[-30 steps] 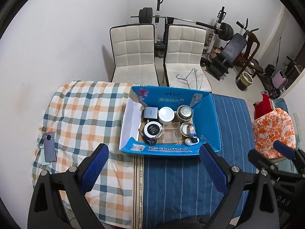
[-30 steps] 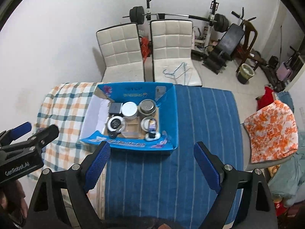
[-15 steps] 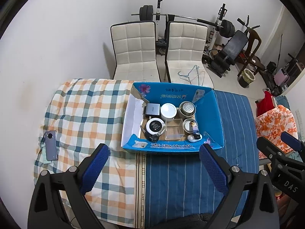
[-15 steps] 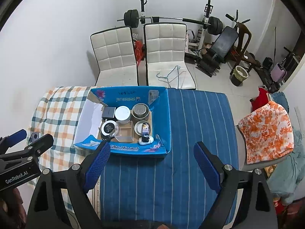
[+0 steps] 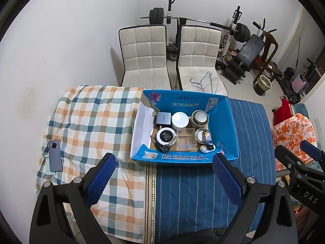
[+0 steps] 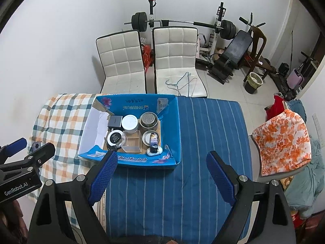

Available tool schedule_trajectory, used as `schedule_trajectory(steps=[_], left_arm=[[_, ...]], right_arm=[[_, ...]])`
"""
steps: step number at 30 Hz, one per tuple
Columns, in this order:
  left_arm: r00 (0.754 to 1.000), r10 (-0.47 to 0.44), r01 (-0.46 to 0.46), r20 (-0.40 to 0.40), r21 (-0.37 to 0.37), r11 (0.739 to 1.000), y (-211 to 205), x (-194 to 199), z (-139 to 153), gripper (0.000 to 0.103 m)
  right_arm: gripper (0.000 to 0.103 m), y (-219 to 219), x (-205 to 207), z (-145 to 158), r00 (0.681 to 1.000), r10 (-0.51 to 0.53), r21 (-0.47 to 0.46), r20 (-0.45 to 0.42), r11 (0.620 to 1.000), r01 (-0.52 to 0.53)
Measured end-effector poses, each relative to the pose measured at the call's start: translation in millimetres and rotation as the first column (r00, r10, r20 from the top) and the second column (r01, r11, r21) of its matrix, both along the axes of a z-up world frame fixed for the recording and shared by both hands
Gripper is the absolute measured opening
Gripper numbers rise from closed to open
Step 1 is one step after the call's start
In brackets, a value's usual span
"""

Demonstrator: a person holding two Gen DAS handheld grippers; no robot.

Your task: Organize rigid objects

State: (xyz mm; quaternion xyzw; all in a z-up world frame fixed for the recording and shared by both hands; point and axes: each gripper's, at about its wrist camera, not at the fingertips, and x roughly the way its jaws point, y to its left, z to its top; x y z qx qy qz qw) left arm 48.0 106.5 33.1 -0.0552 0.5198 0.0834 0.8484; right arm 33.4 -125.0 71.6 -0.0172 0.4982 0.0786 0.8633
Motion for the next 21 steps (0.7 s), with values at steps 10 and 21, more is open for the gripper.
schedule_trajectory(steps=[10, 21], left_arm=[[1.0, 0.001, -0.001, 0.004, 0.002, 1.0, 0.5, -0.5, 2.0, 0.098], [1.0, 0.0, 0.0, 0.004, -0.002, 1.0, 0.8, -1.4, 2.2, 0.098]], right_arm=[[0.091, -3.2, -4.7, 5.6, 1.0, -0.002, -0.001, 0.011, 1.0, 0.002], [0.091, -4.4, -8.9, 7.9, 1.0, -0.005, -0.007, 0.026, 1.0, 0.006]])
